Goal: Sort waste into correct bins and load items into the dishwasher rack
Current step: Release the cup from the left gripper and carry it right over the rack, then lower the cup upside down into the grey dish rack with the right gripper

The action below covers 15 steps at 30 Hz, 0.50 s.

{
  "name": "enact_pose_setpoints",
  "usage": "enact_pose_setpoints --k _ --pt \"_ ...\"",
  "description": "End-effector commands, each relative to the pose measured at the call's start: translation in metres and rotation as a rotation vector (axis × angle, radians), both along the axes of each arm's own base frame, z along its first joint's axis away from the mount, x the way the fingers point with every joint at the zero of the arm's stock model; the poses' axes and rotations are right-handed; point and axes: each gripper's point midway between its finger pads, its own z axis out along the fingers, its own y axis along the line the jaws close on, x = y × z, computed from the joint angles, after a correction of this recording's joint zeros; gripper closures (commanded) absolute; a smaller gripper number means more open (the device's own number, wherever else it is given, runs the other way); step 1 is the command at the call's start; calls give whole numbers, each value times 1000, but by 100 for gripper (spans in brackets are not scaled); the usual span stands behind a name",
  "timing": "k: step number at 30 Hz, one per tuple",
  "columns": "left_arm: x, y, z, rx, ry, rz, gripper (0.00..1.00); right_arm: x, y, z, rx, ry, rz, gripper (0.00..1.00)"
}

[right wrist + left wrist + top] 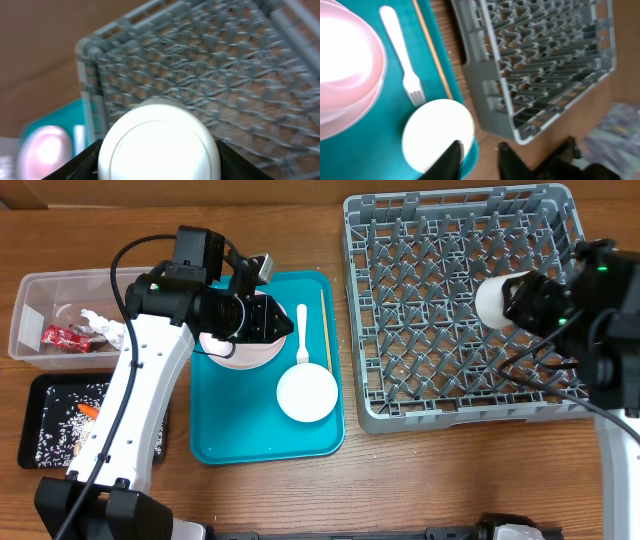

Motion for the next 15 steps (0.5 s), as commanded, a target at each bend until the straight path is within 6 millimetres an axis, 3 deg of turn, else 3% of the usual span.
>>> enact_pose_setpoints --k 1,8,9,11,15 --pt "6 13 -5 83 -16 44 53 -4 -22 4 -257 24 -98 50" --pt "9 14 -5 92 -29 49 32 -16 -16 -33 -285 197 -125 50" --pt "9 14 -5 91 -32 50 15 -16 -16 -39 -282 217 -123 50" --pt "9 14 -5 91 -32 50 0 -14 -10 -47 -257 243 -96 51" --pt "9 15 -5 96 -32 52 0 -14 7 -59 -185 285 -30 58"
